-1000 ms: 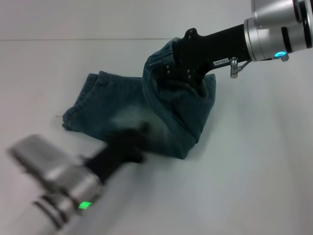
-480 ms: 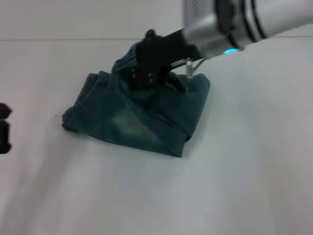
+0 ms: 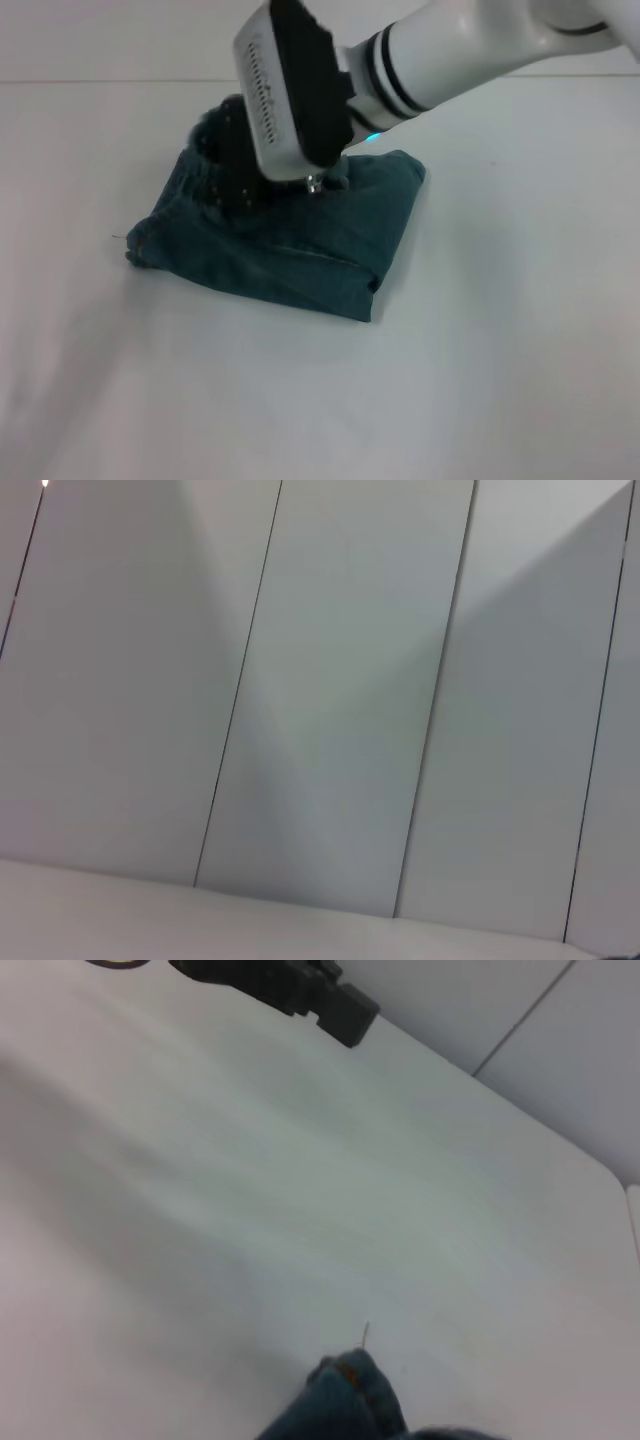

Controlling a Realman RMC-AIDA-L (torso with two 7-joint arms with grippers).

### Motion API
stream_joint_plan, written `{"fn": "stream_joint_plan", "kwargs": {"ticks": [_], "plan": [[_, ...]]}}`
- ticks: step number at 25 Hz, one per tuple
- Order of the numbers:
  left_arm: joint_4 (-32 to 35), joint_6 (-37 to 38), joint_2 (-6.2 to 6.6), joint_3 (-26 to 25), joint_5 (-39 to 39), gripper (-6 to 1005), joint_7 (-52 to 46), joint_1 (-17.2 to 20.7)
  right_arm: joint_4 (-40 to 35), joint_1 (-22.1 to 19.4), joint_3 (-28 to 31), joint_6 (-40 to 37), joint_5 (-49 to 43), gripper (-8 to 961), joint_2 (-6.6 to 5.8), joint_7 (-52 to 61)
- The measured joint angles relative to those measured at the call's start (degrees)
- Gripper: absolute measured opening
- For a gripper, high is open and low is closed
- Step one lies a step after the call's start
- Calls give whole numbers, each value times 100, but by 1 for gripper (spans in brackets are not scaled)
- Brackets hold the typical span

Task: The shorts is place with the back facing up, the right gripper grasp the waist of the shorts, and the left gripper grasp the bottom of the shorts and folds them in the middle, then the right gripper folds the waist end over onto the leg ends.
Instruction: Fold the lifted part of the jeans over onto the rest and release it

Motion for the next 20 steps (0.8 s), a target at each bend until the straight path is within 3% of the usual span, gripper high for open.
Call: {"fn": "stream_joint_plan", "kwargs": {"ticks": [3, 9, 14, 20], "plan": [[-20, -9, -2, 1, 8, 2, -1, 7, -49, -36, -324, 48, 391, 282, -33, -98], [-21, -13, -2, 16, 9, 2, 5, 11, -91, -90, -339, -143, 532, 541, -46, -165], [-37, -19, -2, 62, 9, 2, 41, -19, -465, -376, -312, -257, 581, 744, -92, -33], [18, 62, 26, 150, 256, 13, 52, -74, -1398, -1185, -161, -293, 594, 852, -146, 619]]}}
